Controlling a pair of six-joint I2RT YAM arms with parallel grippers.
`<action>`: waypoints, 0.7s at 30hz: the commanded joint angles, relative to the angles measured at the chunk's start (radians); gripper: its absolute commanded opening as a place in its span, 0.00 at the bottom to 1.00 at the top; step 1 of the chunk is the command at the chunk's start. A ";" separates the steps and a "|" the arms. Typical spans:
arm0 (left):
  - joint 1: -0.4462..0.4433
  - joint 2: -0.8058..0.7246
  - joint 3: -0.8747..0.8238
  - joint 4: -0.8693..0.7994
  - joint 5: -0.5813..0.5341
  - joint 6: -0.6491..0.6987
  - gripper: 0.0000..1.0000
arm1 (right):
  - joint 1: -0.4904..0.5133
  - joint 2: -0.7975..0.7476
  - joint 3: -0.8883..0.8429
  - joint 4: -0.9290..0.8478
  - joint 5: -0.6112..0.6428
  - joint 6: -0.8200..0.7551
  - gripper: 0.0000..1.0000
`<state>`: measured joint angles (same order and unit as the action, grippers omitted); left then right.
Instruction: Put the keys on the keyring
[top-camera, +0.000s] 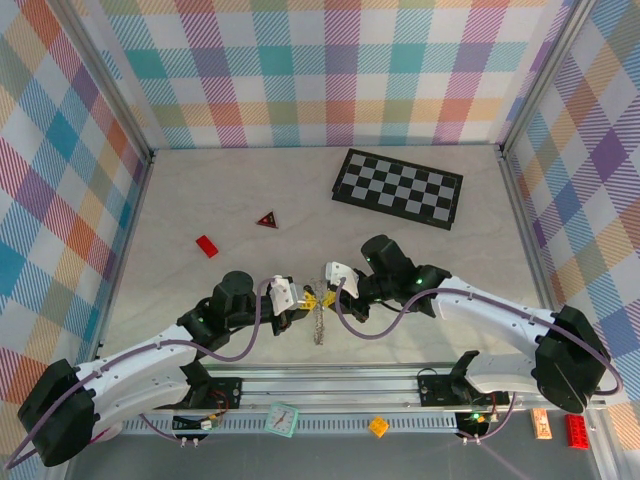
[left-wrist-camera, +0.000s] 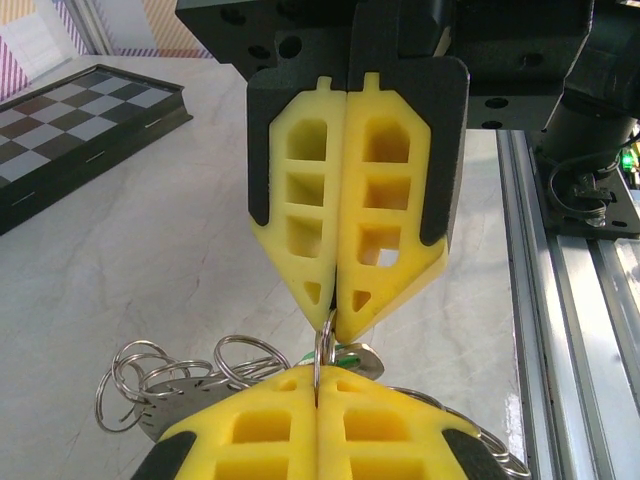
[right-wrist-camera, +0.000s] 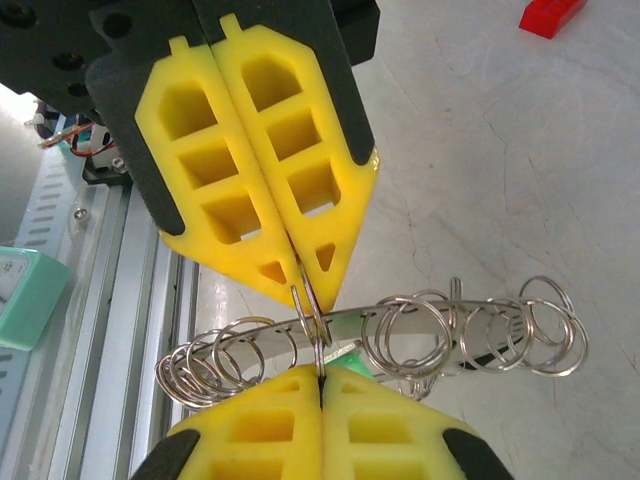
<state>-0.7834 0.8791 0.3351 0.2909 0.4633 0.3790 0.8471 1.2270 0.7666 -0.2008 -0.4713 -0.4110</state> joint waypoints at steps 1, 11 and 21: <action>-0.012 -0.023 -0.013 0.053 0.029 0.005 0.00 | -0.003 -0.029 0.048 -0.051 0.005 -0.036 0.00; -0.012 -0.015 -0.038 0.162 0.051 -0.050 0.00 | -0.006 0.015 0.051 -0.069 0.022 -0.069 0.00; -0.013 0.028 -0.058 0.266 0.053 -0.092 0.00 | -0.007 0.046 0.045 -0.033 0.008 -0.070 0.01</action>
<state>-0.7834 0.9108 0.2821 0.4278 0.4801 0.3077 0.8452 1.2797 0.7971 -0.2520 -0.4465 -0.4606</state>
